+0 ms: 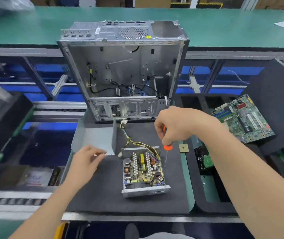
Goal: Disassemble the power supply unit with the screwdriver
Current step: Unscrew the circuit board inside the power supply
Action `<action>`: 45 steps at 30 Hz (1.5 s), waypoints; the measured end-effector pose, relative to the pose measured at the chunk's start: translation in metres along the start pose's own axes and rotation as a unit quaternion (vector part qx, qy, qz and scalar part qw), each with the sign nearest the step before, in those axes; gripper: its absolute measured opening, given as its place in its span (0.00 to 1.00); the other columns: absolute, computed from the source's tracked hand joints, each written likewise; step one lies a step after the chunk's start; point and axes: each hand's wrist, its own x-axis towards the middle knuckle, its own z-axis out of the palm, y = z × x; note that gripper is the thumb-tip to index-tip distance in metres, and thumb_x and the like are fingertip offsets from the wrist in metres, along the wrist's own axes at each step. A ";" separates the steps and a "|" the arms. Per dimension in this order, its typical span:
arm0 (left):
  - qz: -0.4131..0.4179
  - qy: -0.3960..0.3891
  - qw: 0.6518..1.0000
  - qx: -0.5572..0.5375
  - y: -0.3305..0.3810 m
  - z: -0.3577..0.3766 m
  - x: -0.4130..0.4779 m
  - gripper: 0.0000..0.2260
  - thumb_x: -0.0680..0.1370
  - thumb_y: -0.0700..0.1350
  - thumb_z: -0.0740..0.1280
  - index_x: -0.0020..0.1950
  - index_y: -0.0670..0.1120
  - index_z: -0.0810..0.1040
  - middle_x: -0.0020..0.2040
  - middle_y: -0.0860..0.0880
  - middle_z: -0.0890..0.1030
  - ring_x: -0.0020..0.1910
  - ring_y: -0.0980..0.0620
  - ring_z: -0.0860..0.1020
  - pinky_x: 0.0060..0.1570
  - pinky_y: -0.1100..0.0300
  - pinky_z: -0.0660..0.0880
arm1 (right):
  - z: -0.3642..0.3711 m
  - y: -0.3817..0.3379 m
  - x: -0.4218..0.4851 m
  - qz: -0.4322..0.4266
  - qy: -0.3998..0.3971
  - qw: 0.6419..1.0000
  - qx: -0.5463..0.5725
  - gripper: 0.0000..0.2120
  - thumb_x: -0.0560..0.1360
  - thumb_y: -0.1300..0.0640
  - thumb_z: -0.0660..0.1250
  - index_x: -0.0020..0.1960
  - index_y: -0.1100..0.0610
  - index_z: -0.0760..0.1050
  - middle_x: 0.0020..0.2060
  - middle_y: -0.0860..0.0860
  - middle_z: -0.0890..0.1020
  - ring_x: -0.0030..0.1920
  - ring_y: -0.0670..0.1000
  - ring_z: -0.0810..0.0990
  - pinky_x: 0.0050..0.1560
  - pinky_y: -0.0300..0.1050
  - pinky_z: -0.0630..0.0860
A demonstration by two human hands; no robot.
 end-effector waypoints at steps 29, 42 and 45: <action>0.184 -0.142 0.962 -0.144 0.145 0.055 0.000 0.09 0.81 0.42 0.71 0.60 0.51 0.84 0.49 0.61 0.83 0.50 0.63 0.80 0.52 0.70 0.72 | 0.056 0.018 -0.036 0.015 0.071 0.995 0.072 0.07 0.69 0.51 0.74 0.38 0.50 0.77 0.31 0.44 0.75 0.34 0.44 0.75 0.29 0.43 0.65; 0.207 -0.333 0.919 0.048 0.141 0.106 -0.008 0.18 0.79 0.28 0.62 0.60 0.45 0.84 0.51 0.51 0.83 0.53 0.48 0.78 0.57 0.59 0.71 | 0.090 0.053 -0.036 -0.013 0.102 0.983 0.151 0.06 0.68 0.56 0.72 0.37 0.52 0.75 0.28 0.45 0.72 0.30 0.47 0.71 0.29 0.40 0.63; 0.196 -0.304 0.929 0.077 0.144 0.107 -0.008 0.21 0.76 0.26 0.61 0.59 0.46 0.82 0.46 0.50 0.81 0.49 0.48 0.74 0.60 0.54 0.70 | 0.091 0.057 -0.034 -0.006 0.108 0.981 0.163 0.06 0.68 0.58 0.71 0.37 0.52 0.75 0.29 0.46 0.73 0.31 0.48 0.72 0.30 0.40 0.64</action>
